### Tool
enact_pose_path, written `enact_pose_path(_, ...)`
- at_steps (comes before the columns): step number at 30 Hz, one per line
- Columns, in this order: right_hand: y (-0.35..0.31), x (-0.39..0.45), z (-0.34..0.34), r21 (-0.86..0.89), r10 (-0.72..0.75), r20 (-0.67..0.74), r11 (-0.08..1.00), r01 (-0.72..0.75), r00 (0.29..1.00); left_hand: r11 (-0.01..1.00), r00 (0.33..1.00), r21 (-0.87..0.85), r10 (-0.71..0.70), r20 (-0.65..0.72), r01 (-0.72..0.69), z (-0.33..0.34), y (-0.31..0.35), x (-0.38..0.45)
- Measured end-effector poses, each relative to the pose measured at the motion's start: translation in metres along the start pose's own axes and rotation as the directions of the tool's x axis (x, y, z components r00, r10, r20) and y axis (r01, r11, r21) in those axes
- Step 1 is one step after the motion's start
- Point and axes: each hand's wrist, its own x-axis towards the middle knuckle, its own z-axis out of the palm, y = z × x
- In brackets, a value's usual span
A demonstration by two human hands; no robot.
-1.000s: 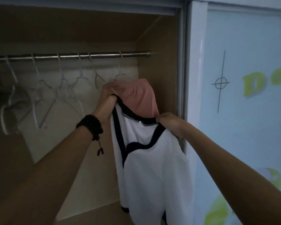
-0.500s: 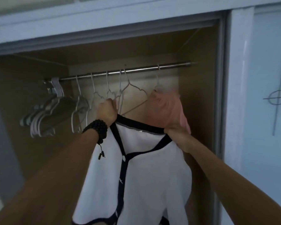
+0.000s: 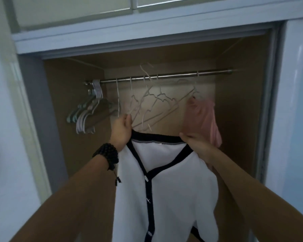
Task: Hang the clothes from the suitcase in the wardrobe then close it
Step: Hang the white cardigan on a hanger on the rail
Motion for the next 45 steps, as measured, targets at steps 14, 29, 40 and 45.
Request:
enact_pose_path(14,-0.025,-0.069,0.162,0.249,-0.018,-0.157,0.967,0.058,0.987,0.989,0.96,-0.145,0.017,0.28,0.025,-0.155,-0.072,-0.119)
enact_pose_path(29,-0.051,-0.135,0.194,0.26,-0.241,-0.194,0.922,0.287,0.951,0.901,0.637,-0.001,-0.305,0.708,0.433,-0.221,-0.1,-0.174)
enact_pose_path(40,-0.032,-0.149,0.177,-0.075,-0.317,-0.082,0.947,0.312,0.945,0.805,0.719,-0.164,-0.391,0.575,0.57,-0.208,-0.017,-0.123)
enact_pose_path(45,-0.02,-0.138,0.182,-0.199,-0.277,0.04,0.94,0.279,0.96,0.887,0.821,-0.107,-0.363,0.44,0.45,-0.174,0.019,-0.103)
